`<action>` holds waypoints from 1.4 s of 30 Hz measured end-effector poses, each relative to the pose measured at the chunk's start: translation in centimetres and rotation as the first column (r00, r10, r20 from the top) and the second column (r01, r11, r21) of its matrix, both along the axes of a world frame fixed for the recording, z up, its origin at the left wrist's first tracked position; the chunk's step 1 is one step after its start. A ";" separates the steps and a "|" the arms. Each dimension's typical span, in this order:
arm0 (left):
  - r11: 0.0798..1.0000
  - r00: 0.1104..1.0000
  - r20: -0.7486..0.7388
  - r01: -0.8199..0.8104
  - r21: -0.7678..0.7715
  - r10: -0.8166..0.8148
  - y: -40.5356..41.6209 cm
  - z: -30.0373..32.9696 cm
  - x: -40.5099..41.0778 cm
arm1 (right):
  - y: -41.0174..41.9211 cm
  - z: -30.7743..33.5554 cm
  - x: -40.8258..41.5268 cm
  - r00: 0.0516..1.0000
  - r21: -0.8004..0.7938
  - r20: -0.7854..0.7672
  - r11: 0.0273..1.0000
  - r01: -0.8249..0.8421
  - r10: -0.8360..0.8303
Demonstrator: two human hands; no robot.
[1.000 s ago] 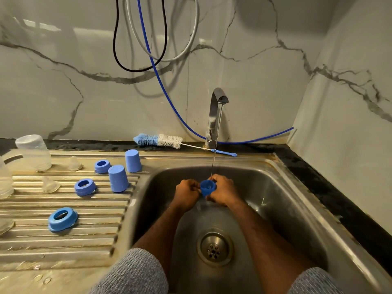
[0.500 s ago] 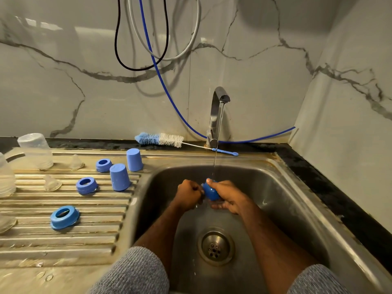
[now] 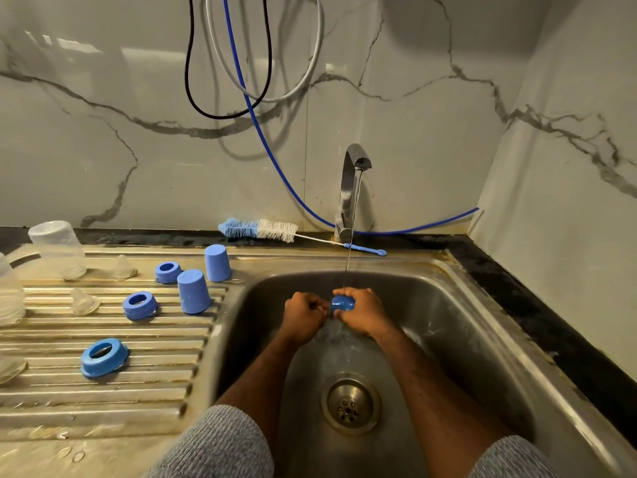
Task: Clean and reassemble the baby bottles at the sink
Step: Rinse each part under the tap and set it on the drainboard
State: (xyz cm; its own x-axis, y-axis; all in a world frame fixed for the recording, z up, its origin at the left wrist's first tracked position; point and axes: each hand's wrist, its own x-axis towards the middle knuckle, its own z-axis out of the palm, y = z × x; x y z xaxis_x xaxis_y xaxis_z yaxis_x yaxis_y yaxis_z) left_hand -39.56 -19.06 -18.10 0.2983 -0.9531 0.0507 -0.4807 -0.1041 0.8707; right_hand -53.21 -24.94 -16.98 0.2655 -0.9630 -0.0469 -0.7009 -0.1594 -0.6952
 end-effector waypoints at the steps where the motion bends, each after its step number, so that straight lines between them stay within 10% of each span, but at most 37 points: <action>1: 1.000 1.000 -0.017 -0.016 -0.026 0.015 0.0 0.2 0.0 | 0.0 0.0 0.1 1.000 -0.009 -0.004 1.000 -0.001 0.001; 7: 0.975 0.960 -0.274 -0.117 -0.187 0.063 -0.7 2.8 -0.4 | 0.1 0.5 0.3 0.994 -0.038 -0.074 0.996 0.076 -0.079; 26: 0.947 0.931 0.223 0.313 -0.072 -0.291 -7.3 10.8 -0.1 | -0.1 1.2 -0.3 0.997 -0.014 0.075 1.000 0.015 -0.014; 42: 0.962 0.909 0.415 0.072 -0.265 0.046 13.8 15.5 10.0 | 7.2 7.4 5.7 0.930 -0.293 0.270 0.942 -0.167 0.249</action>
State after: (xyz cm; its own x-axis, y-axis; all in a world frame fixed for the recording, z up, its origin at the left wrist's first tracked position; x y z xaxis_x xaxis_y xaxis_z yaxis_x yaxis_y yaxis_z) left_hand -29.60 -5.26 -2.64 0.1814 -0.8890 0.4205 -0.8025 0.1133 0.5858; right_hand -47.54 -17.69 -9.54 0.4233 -0.8512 0.3103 -0.3983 -0.4825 -0.7801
